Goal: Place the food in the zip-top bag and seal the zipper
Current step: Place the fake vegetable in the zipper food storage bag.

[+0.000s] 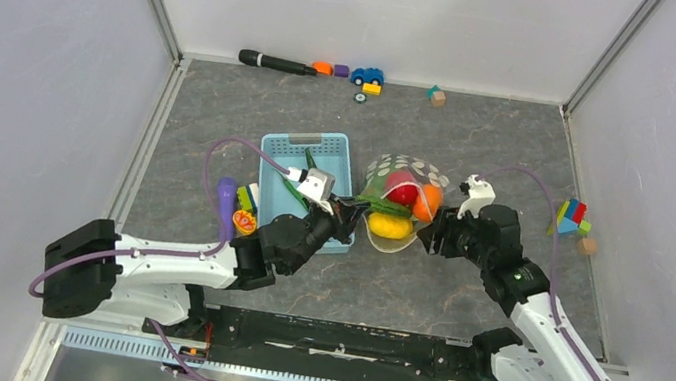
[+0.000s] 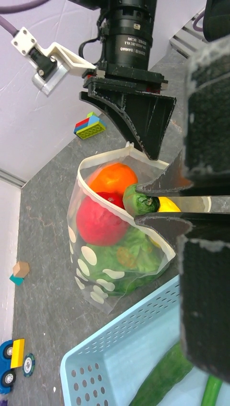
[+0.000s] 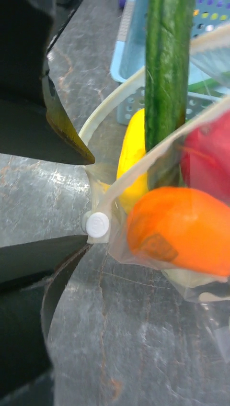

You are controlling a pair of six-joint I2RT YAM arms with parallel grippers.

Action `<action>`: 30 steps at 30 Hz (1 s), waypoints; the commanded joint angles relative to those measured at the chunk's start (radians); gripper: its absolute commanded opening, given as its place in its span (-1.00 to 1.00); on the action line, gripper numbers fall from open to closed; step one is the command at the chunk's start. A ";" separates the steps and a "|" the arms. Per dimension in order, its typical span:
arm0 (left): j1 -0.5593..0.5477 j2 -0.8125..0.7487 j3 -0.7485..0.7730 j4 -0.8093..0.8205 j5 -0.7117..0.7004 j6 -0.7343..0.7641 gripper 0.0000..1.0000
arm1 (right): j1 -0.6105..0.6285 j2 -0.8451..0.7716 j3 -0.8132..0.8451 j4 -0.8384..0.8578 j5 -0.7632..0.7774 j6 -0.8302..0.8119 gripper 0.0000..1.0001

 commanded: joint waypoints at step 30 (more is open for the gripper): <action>-0.001 0.004 0.021 0.295 -0.081 0.170 -0.96 | 0.040 0.048 -0.040 0.288 0.109 0.501 -1.00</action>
